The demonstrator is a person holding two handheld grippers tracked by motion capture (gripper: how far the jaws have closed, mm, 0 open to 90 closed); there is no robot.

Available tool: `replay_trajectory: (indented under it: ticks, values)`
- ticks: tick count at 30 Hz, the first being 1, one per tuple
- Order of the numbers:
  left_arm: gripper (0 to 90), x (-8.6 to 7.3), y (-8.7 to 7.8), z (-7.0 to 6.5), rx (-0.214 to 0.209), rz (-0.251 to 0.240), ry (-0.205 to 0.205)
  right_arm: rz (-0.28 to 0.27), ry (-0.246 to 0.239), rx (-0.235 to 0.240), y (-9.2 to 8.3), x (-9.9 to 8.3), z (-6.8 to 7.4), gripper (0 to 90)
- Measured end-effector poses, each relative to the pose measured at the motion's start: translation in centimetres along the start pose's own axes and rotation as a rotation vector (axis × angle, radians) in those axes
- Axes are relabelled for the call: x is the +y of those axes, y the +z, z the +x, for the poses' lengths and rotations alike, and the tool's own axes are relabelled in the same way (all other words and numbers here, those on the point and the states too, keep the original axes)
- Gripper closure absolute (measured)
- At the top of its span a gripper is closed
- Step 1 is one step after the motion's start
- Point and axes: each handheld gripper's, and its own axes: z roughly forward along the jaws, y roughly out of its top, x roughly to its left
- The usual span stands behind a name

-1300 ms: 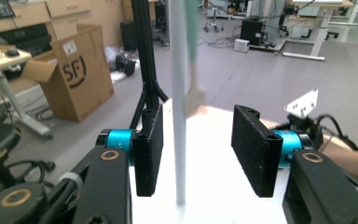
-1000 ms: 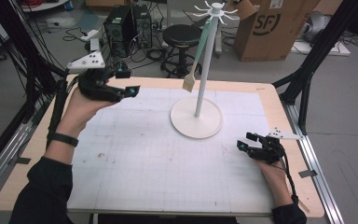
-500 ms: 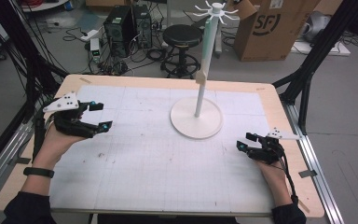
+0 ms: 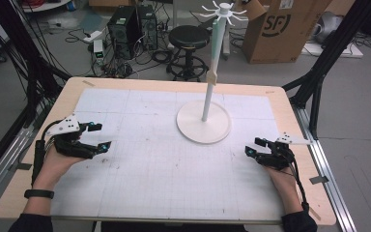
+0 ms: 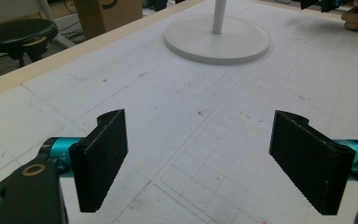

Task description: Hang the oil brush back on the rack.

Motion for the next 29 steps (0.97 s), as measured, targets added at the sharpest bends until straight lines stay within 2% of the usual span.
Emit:
replay_trajectory:
  ticks: [2, 5, 10, 14, 17, 19, 23, 26, 29]
  values:
    - [20.0, -0.6, 0.1, 0.0, 0.004, -0.001, -0.010, 0.000, 0.000, 0.000, 0.0, 0.0, 0.0, 28.4]
    - [19.8, -0.9, 0.5, 0.1, -0.007, 0.022, -0.023, 0.000, 0.002, -0.001, 0.0, 0.0, 0.0, 28.4]
    - [19.6, -0.9, 1.2, -0.2, -0.013, -0.006, -0.027, 0.001, 0.004, 0.001, 0.0, 0.0, 0.0, 28.4]
    - [19.6, -1.1, 1.6, -0.3, -0.011, -0.003, -0.036, 0.003, 0.006, 0.002, 0.0, 0.0, 0.0, 28.4]
    - [19.7, -1.0, 1.7, -0.4, 0.003, 0.000, -0.025, 0.001, 0.003, 0.002, 0.0, 0.0, 0.0, 28.4]
    - [19.7, -1.0, 1.7, -0.4, -0.012, -0.010, -0.037, 0.001, 0.005, 0.003, 0.0, 0.0, 0.0, 28.4]
    - [20.1, -1.0, 1.8, -0.5, -0.001, -0.022, -0.048, 0.002, 0.006, 0.005, 0.0, 0.0, 0.0, 28.3]
    - [20.6, -0.9, 1.8, -0.7, 0.020, -0.001, -0.029, 0.000, 0.009, 0.008, 0.0, 0.0, 0.0, 28.2]
    - [20.5, -0.9, 1.5, -0.7, 0.011, 0.000, -0.039, -0.002, 0.003, 0.008, 0.0, 0.0, -0.1, 28.2]
